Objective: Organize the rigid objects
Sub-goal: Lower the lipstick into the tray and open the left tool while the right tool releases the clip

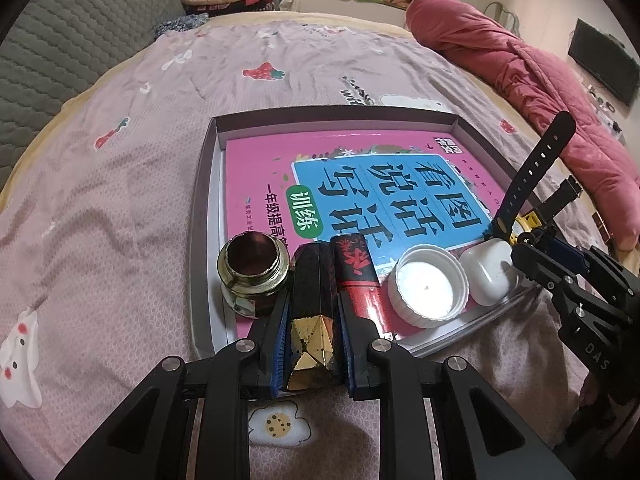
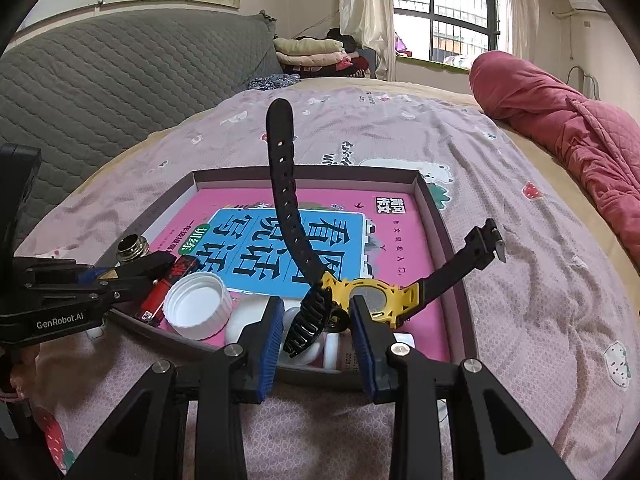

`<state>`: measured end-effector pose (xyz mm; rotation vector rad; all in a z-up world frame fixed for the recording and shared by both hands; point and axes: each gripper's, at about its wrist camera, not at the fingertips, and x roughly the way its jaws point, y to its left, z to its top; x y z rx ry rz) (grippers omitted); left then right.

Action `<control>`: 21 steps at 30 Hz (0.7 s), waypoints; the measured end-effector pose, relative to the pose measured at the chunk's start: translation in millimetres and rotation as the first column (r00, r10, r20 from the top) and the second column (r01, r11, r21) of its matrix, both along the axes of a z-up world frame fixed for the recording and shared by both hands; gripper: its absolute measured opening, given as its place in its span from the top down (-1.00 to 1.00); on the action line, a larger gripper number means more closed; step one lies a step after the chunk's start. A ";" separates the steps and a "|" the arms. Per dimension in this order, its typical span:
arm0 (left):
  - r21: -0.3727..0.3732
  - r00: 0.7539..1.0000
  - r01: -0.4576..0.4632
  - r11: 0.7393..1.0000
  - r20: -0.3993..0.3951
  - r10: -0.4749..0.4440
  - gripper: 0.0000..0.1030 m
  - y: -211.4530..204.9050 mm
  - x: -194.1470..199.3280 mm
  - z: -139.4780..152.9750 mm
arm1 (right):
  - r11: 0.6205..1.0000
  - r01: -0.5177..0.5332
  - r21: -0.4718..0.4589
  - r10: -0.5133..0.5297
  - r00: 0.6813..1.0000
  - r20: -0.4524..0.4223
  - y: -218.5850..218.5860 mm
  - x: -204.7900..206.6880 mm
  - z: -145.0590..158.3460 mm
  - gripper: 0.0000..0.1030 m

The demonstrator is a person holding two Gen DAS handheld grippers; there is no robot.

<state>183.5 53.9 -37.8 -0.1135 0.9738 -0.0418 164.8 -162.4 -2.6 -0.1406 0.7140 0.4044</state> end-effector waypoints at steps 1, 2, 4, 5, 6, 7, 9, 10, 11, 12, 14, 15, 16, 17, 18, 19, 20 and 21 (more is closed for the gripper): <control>0.002 1.000 0.000 1.000 0.000 0.000 0.57 0.0 0.1 -0.1 | 1.000 -0.001 0.000 0.001 1.000 0.000 -0.1 -0.1 0.0 0.34; 0.004 1.000 -0.001 1.000 -0.002 0.001 0.57 0.0 0.4 -0.6 | 1.000 0.000 0.002 0.000 1.000 -0.001 0.1 0.2 -0.2 0.34; 0.002 1.000 -0.004 1.000 -0.003 0.004 0.57 0.4 0.7 -1.3 | 1.000 0.005 0.010 -0.005 1.000 -0.007 -1.0 0.7 0.0 0.34; -0.003 1.000 -0.007 1.000 -0.004 0.007 0.57 1.1 0.9 -1.6 | 1.000 0.006 0.011 -0.006 1.000 -0.008 -1.3 1.3 -0.1 0.34; -0.007 1.000 -0.008 1.000 -0.004 0.008 0.57 1.6 1.3 -1.8 | 1.000 0.007 0.010 -0.007 1.000 -0.009 -1.3 1.4 0.0 0.34; -0.009 1.000 -0.010 1.000 -0.005 0.010 0.57 1.8 1.6 -2.0 | 1.000 0.007 0.009 -0.007 1.000 -0.008 -1.3 1.3 0.1 0.34; -0.010 1.000 -0.010 1.000 -0.005 0.010 0.57 1.9 1.9 -2.1 | 1.000 0.003 0.009 -0.003 1.000 -0.006 -1.4 1.3 0.2 0.34; -0.010 1.000 -0.010 1.000 -0.005 0.010 0.57 1.8 1.8 -2.1 | 1.000 0.002 0.007 -0.002 1.000 -0.002 -1.6 0.8 0.2 0.34; -0.011 1.000 -0.011 1.000 -0.006 0.011 0.57 1.8 1.9 -2.1 | 1.000 -0.001 0.004 0.001 1.000 -0.001 -1.3 0.7 -0.3 0.34; -0.012 1.000 -0.013 1.000 -0.007 0.013 0.57 1.6 2.1 -1.9 | 1.000 -0.001 0.004 0.001 1.000 -0.002 -1.1 1.1 -0.5 0.34; -0.012 1.000 -0.013 1.000 -0.007 0.012 0.57 1.5 1.8 -1.8 | 1.000 0.000 0.015 0.000 1.000 -0.009 -0.7 2.4 -0.9 0.34; -0.013 1.000 -0.014 1.000 -0.008 0.013 0.57 1.4 1.9 -1.7 | 1.000 0.005 0.027 -0.004 1.000 -0.018 -0.2 4.3 -1.2 0.34; -0.013 1.000 -0.014 1.000 -0.009 0.014 0.57 1.0 2.1 -1.6 | 1.000 0.009 0.030 -0.008 1.000 -0.021 -0.1 4.6 -1.2 0.34; -0.012 1.000 -0.014 1.000 -0.010 0.014 0.57 0.8 2.2 -1.3 | 1.000 0.010 0.026 -0.010 1.000 -0.020 0.9 5.2 -1.1 0.34; -0.013 1.000 -0.014 1.000 -0.010 0.014 0.57 0.7 2.0 -1.1 | 1.000 0.008 0.022 -0.007 1.000 -0.016 1.6 4.5 -0.9 0.34; -0.015 1.000 -0.013 1.000 -0.011 0.012 0.57 0.9 1.8 -1.2 | 1.000 0.006 0.014 -0.006 1.000 -0.010 2.2 3.3 -0.9 0.34; -0.015 1.000 -0.012 1.000 -0.012 0.012 0.57 0.6 1.8 -1.1 | 1.000 0.007 -0.005 -0.007 1.000 -0.002 2.4 1.4 -1.8 0.34; -0.013 1.000 -0.012 1.000 -0.012 0.012 0.57 0.5 1.7 -1.0 | 1.000 0.003 -0.012 -0.003 1.000 -0.001 2.7 0.9 -2.5 0.34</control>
